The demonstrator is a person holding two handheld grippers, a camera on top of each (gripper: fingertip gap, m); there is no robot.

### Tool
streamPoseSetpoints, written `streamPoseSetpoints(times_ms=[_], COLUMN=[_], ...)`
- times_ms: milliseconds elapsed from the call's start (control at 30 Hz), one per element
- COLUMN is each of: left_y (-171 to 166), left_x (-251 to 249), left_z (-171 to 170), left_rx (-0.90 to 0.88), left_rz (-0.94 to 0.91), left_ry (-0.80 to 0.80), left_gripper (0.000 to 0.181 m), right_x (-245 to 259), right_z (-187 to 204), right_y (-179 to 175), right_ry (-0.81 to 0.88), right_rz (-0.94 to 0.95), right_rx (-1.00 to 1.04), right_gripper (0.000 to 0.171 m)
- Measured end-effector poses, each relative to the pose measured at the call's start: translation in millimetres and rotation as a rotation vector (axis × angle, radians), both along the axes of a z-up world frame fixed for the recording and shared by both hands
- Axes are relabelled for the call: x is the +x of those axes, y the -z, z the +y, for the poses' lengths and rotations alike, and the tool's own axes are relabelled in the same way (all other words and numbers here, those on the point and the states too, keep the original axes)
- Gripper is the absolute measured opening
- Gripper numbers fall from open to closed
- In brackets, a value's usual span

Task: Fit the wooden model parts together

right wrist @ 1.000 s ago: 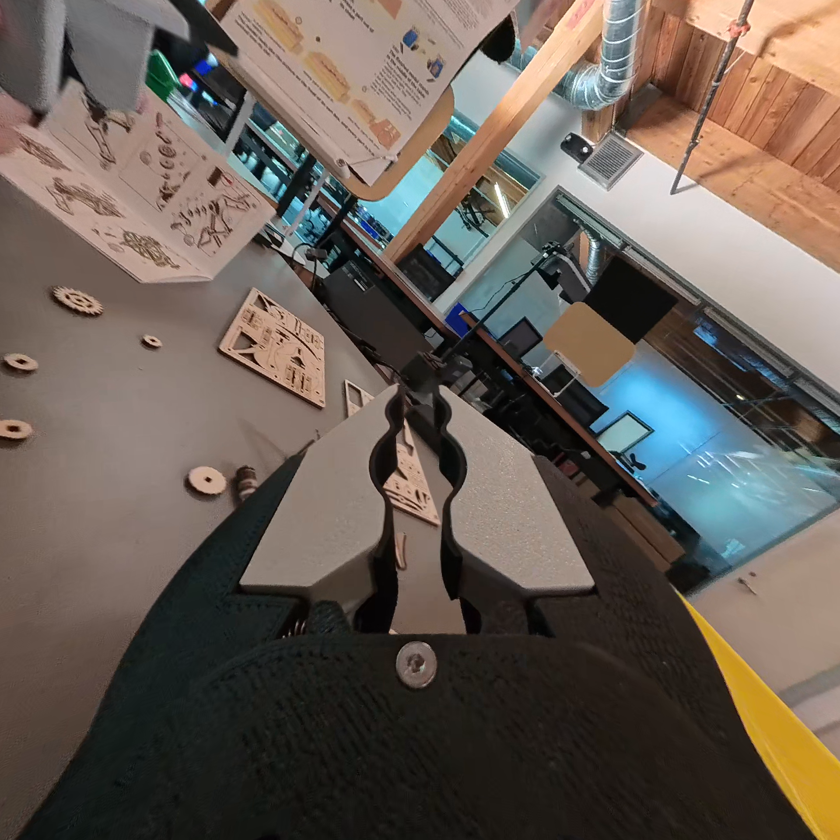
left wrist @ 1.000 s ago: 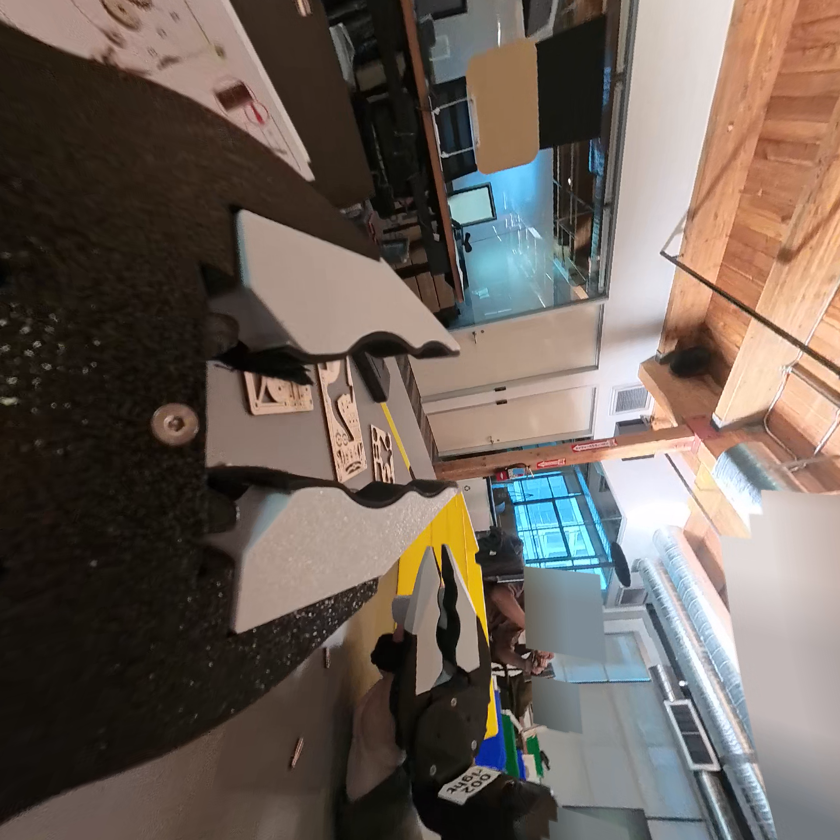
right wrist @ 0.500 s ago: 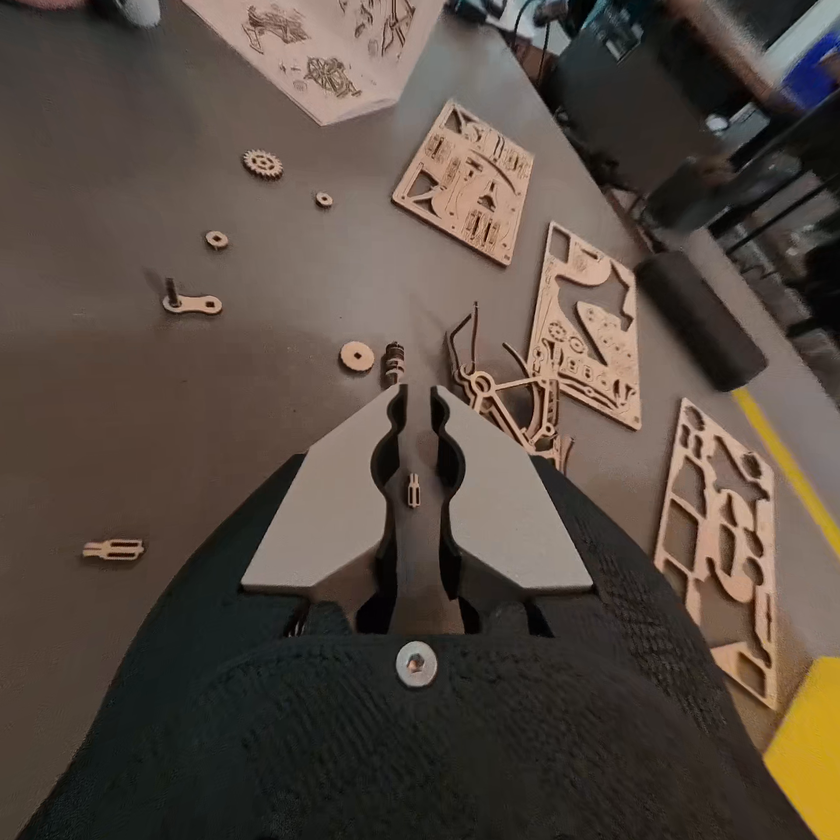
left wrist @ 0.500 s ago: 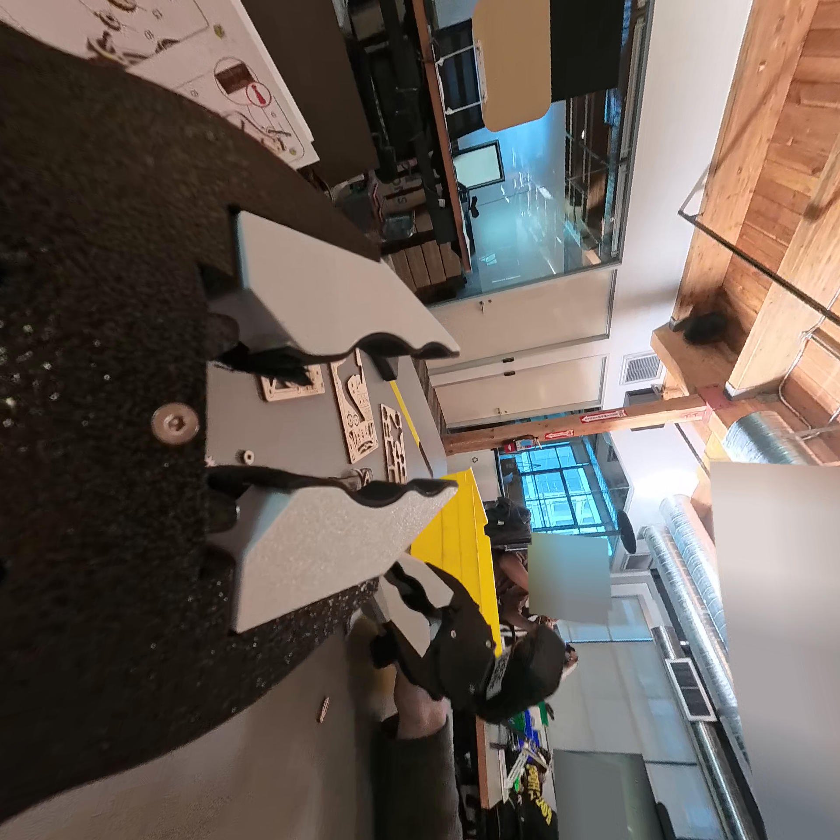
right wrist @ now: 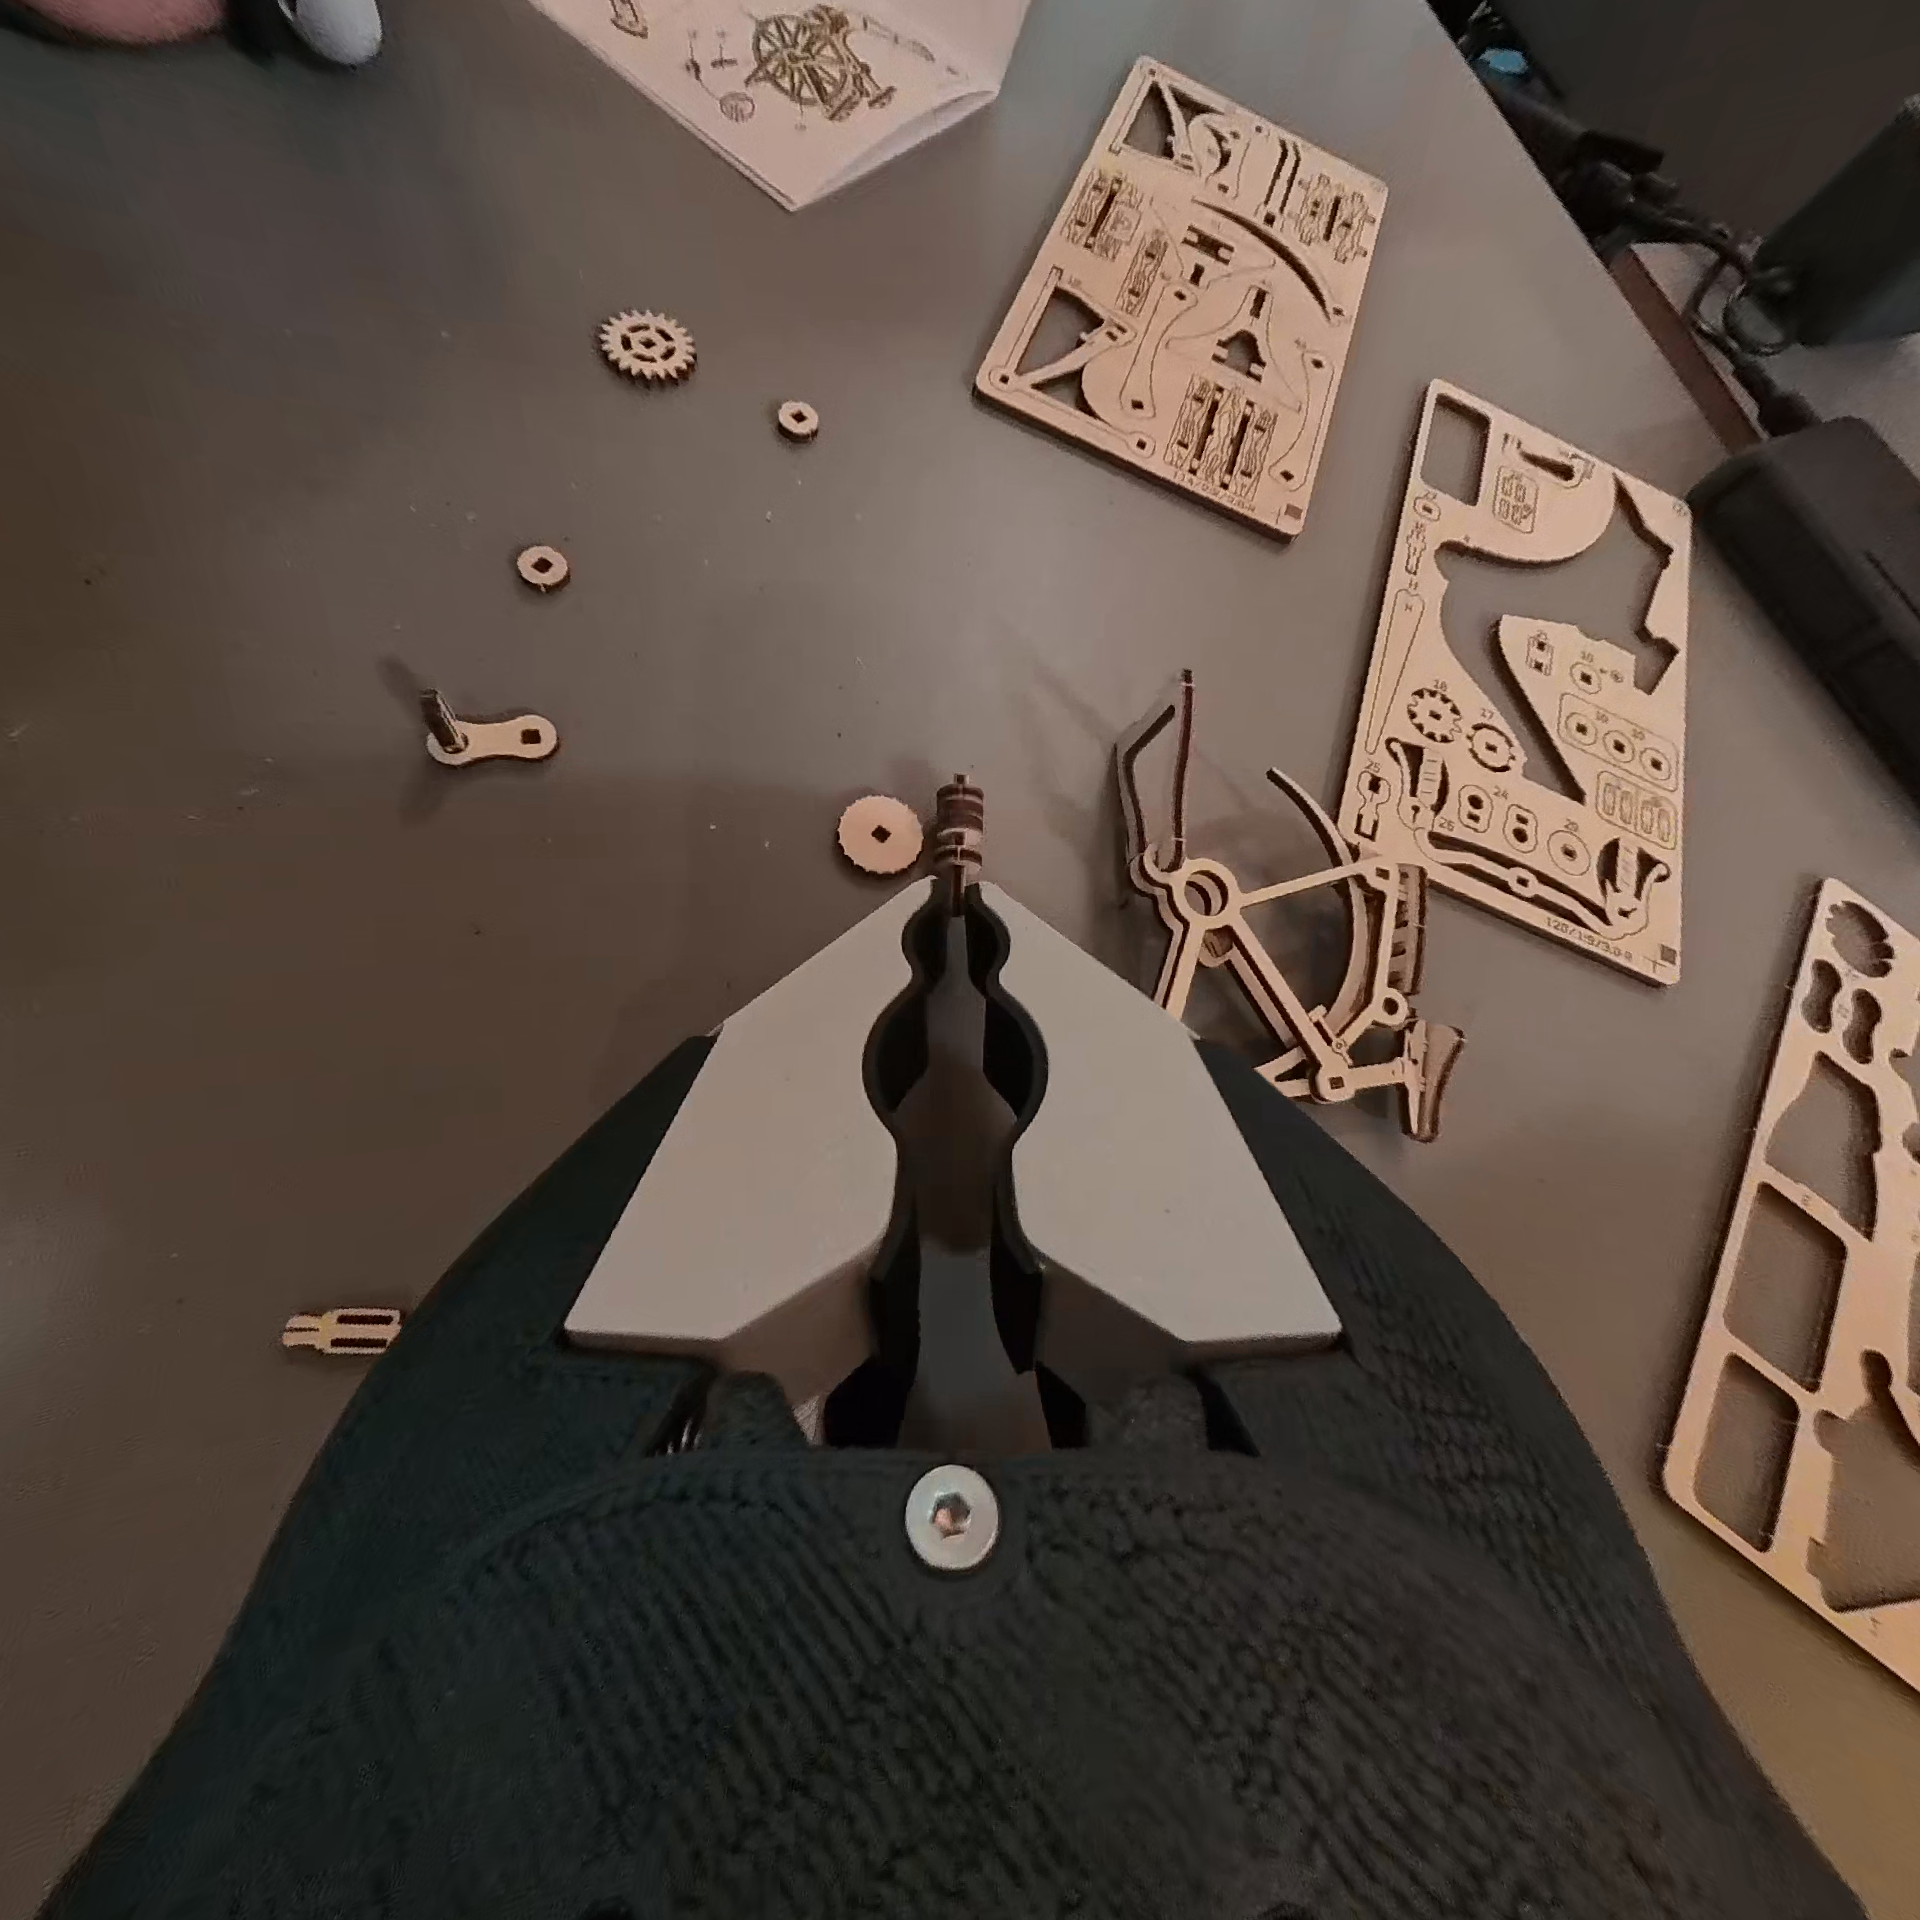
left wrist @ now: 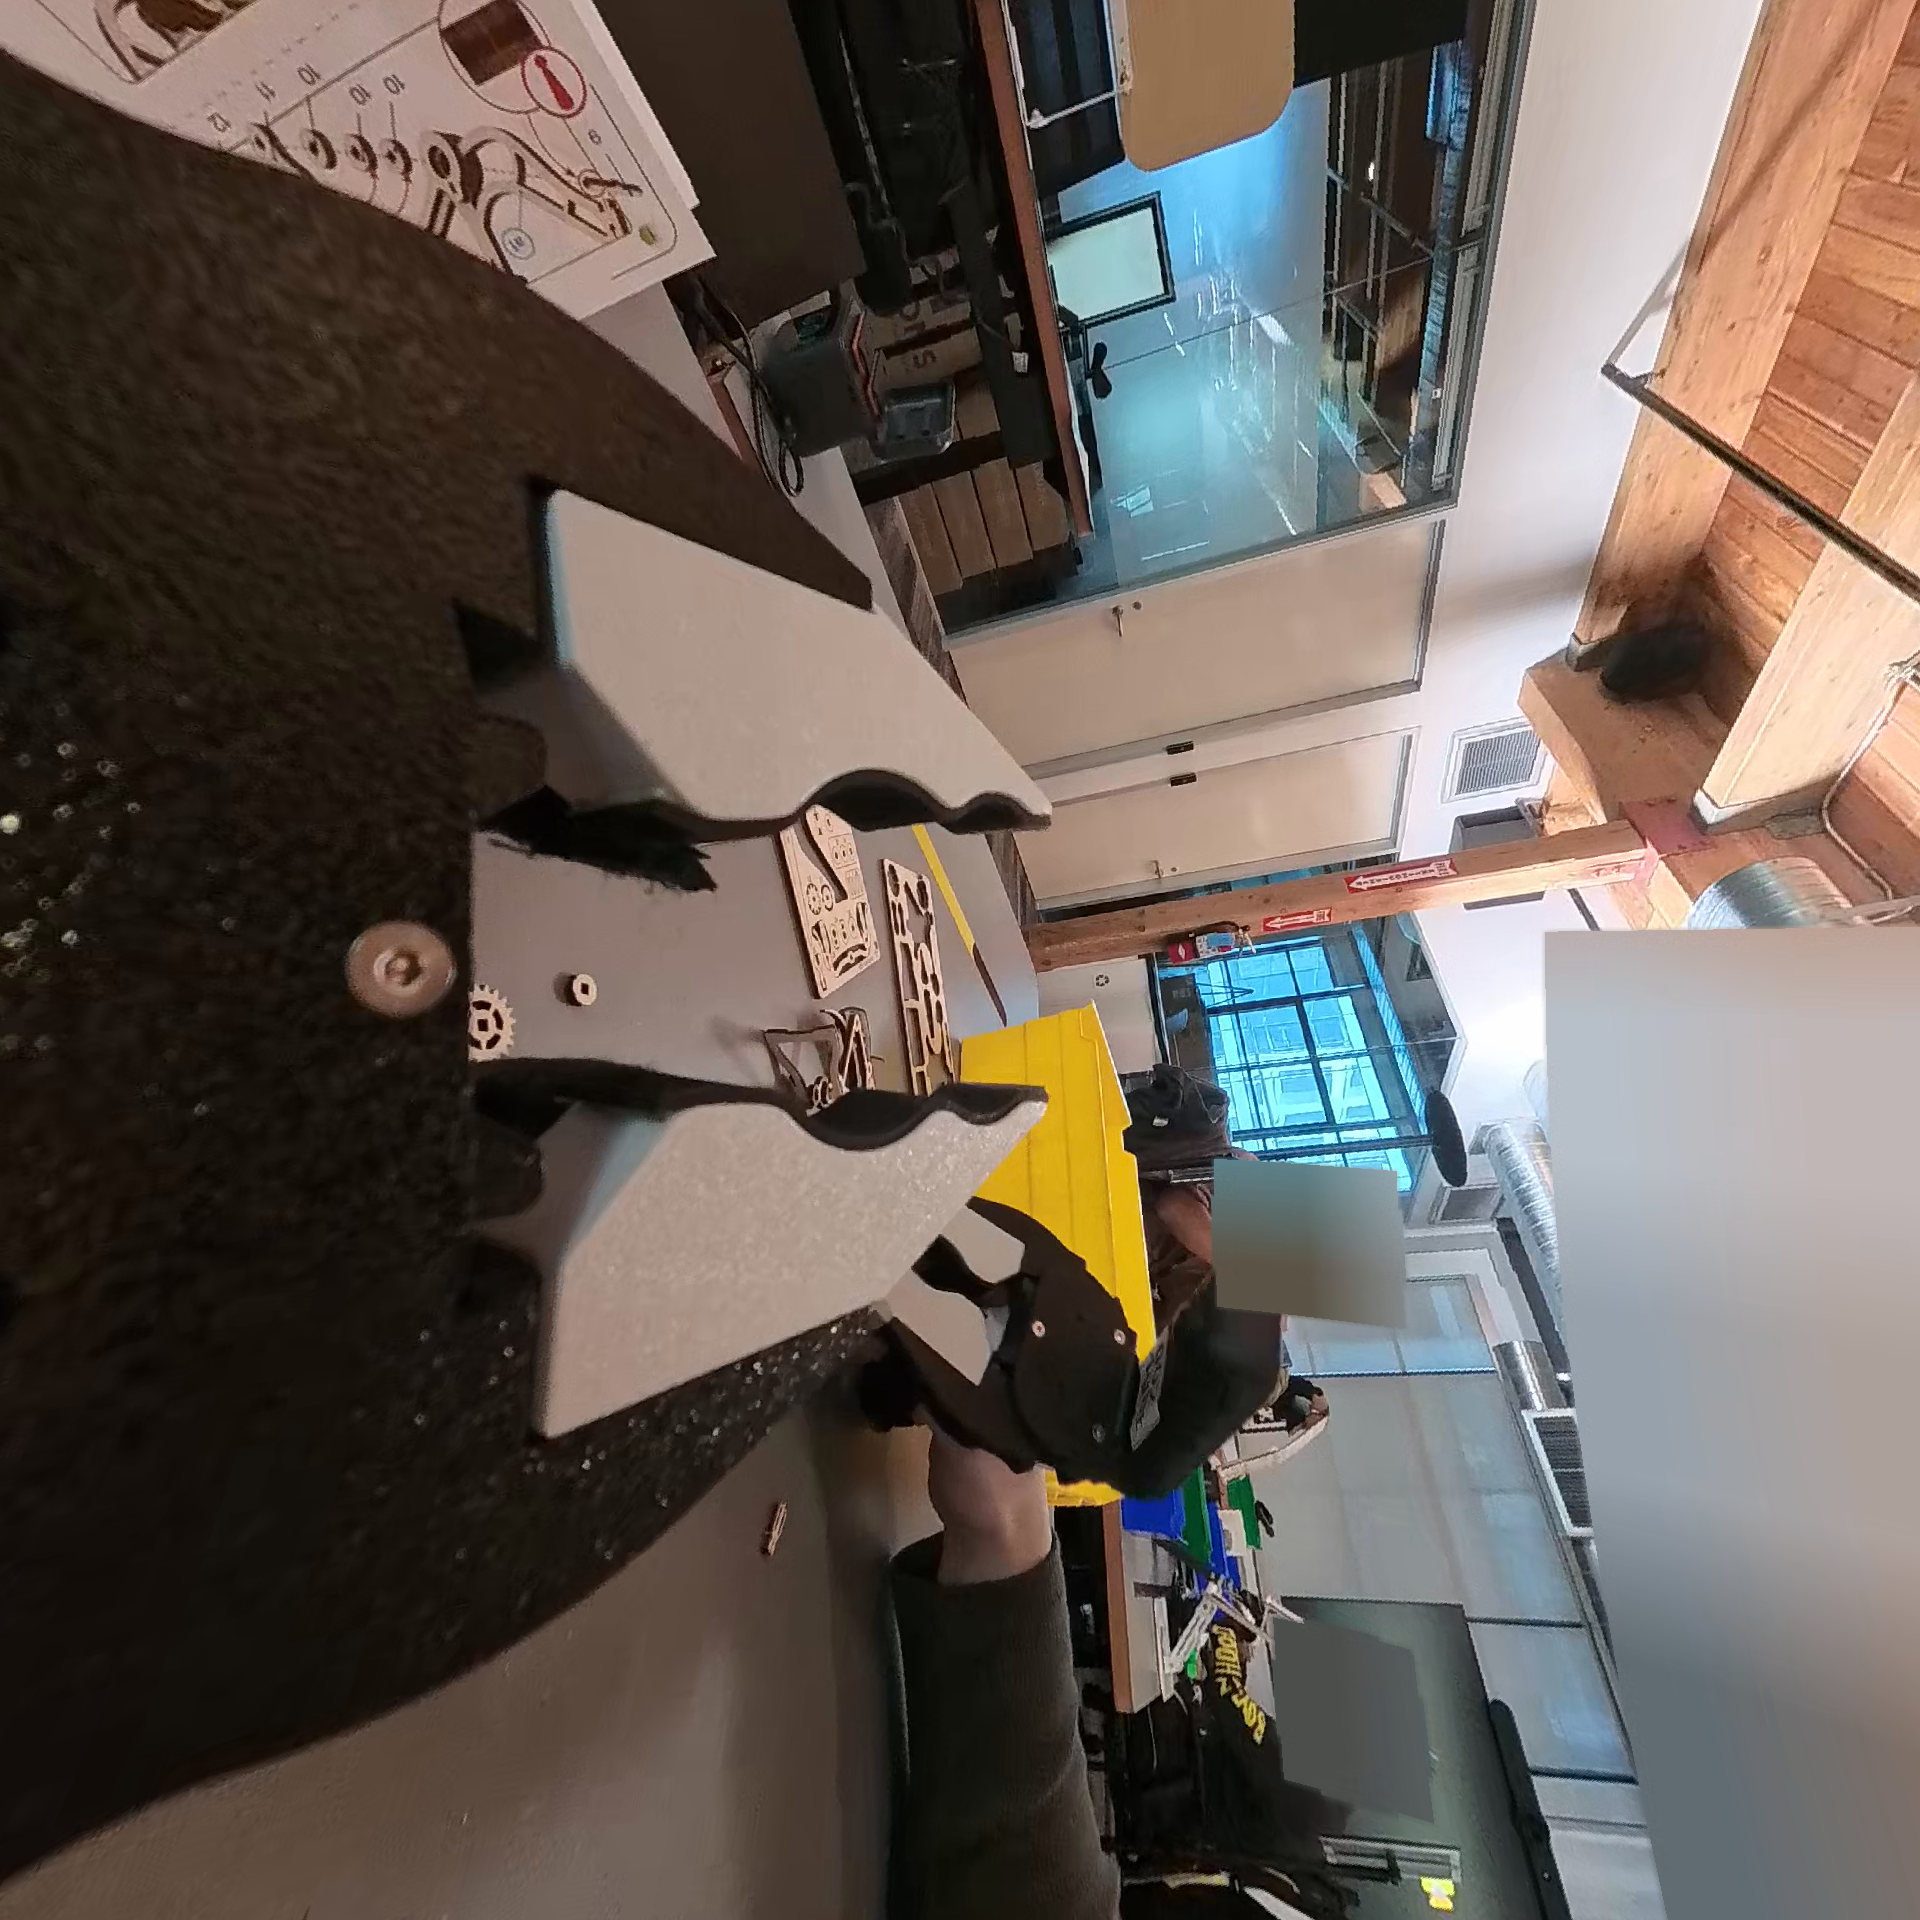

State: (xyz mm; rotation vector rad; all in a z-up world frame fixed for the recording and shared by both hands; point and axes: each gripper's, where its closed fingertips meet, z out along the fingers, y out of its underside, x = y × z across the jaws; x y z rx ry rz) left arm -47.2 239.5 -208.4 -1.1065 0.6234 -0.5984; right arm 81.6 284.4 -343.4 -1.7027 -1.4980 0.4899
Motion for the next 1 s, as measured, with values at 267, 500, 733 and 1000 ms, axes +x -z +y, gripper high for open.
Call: streamPoseSetpoints(times_ms=[267, 500, 733, 1000], left_y=[34.9, 79.9, 77.6, 80.1], left_x=[40.6, 75.4, 76.2, 75.7], left_z=[-18.8, -43.0, -47.2, -48.6], left_rx=[-0.040, -0.103, 0.111, 0.044], left_rz=[0.283, 0.600, 0.703, 0.709], left_ry=[0.117, 0.218, 0.140, 0.178], left_gripper=[0.042, 0.040, 0.018, 0.006], right_x=[-21.2, -49.1, -54.2, -52.5], right_z=[-32.9, -80.8, -94.3, -89.0], right_y=[-39.5, -51.8, -50.2, -51.6], right_ry=[-0.202, -0.397, -0.442, -0.406], right_rz=[0.091, 0.024, 0.038, 0.090], right_rx=[0.257, 0.497, 0.428, 0.379], right_gripper=[0.001, 0.001, 0.001, 0.006])
